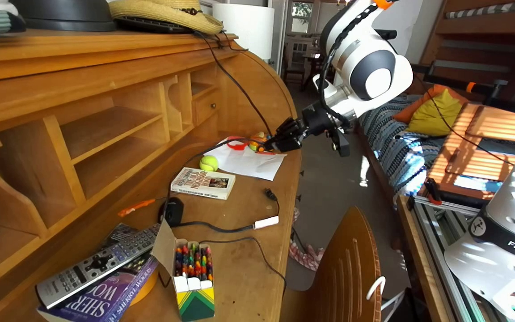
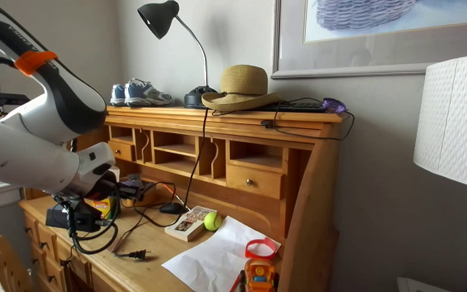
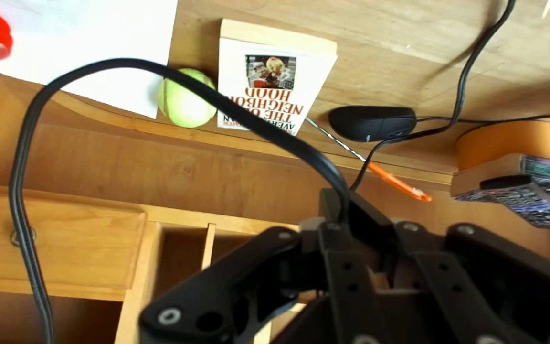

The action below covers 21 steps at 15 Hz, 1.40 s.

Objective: Put the cable on the top

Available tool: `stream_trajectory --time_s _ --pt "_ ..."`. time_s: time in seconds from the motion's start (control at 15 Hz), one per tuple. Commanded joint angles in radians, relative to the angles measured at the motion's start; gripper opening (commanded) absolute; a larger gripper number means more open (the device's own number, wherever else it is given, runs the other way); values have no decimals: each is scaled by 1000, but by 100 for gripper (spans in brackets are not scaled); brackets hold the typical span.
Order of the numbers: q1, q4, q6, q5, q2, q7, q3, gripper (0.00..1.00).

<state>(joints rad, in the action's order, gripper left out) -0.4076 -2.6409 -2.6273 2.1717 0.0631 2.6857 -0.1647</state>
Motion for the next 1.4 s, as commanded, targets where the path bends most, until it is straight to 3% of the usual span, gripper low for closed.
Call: stream_trajectory --time_s 0.0,0.2,0.6,0.87,0.93,1.0,1.13,1.33 --pt "133 -106 -53 -79 178 -78 107 2" --pt "166 -127 -132 -50 286 -90 124 2" --pt "89 -127 -215 241 482 -25 97 2" --pt "-10 -139 -247 476 612 42 50 2" --pt "-78 -172 -195 368 681 -64 27 2" --pt "-44 -101 -200 366 656 -32 64 2" --pt "-131 -169 -175 351 787 -105 14 2" --pt "-197 -103 -205 348 757 -174 -33 2"
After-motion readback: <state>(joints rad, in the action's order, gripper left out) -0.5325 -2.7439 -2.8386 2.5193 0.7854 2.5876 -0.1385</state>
